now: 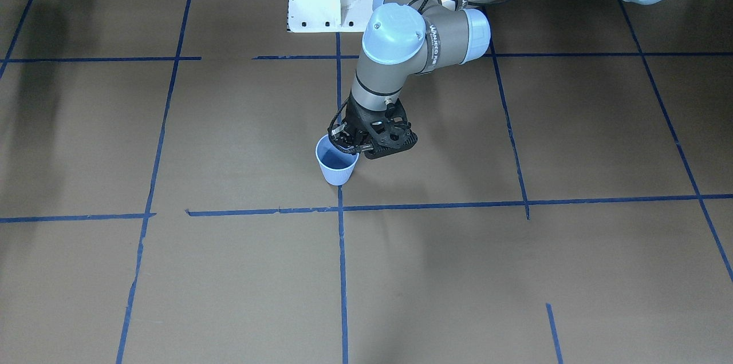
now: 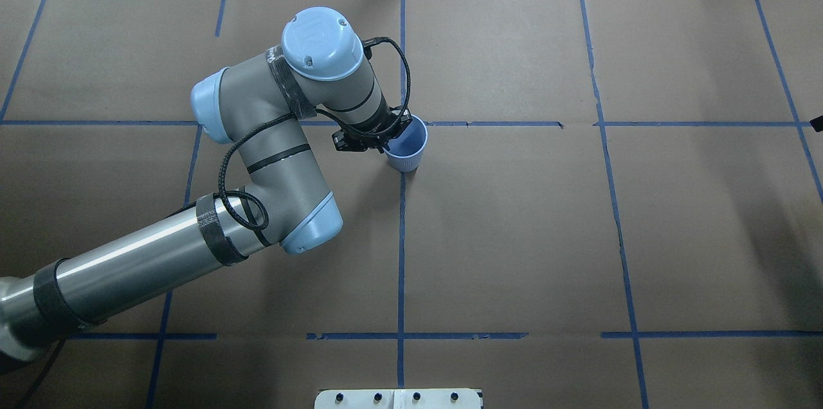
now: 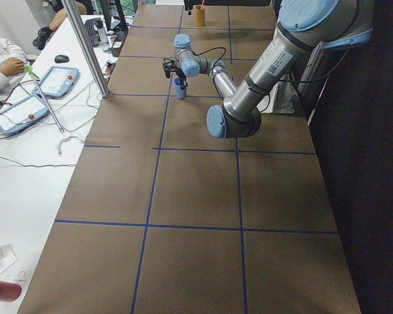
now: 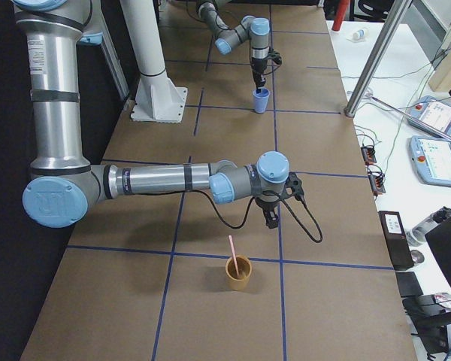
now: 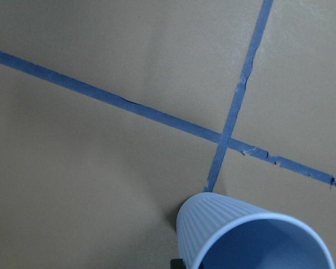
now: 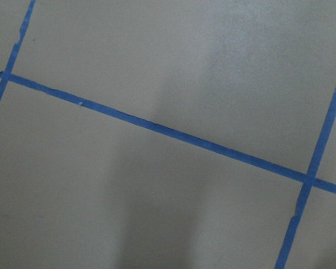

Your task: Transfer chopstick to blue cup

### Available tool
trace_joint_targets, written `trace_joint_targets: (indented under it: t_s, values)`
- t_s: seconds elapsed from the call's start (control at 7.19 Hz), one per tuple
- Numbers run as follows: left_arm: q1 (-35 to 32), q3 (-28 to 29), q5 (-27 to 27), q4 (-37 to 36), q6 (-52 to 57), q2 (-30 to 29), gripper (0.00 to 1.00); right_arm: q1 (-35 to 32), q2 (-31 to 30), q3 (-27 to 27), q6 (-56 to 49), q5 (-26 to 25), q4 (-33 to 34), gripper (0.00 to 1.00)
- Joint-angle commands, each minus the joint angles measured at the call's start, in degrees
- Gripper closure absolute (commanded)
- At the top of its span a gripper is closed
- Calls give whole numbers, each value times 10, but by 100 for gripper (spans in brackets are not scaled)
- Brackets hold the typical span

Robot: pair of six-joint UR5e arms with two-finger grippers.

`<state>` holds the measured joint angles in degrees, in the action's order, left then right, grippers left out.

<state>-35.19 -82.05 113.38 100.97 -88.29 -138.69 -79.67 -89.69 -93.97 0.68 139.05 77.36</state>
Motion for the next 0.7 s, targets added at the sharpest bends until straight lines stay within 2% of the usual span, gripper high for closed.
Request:
trace_joint_targets:
  t_s: [0.0, 0.14, 0.28, 0.42, 0.56]
  values:
    - [-1, -6, 0, 0, 0, 0, 0, 1, 0, -2, 6, -1, 0, 0]
    - [-8, -41, 0, -1, -2, 2, 0, 0, 0, -9, 36, -9, -1, 0]
    - [-29, -90, 1, -1, -7, 23, 0, -1, -12, -51, 92, -57, 2, 1]
    - [-36, -134, 1, -1, -7, 65, 0, -1, -55, -85, 106, -86, 7, 2]
    - [-38, -144, 0, 0, -6, 82, 0, -39, -86, -90, 105, -74, 7, 2]
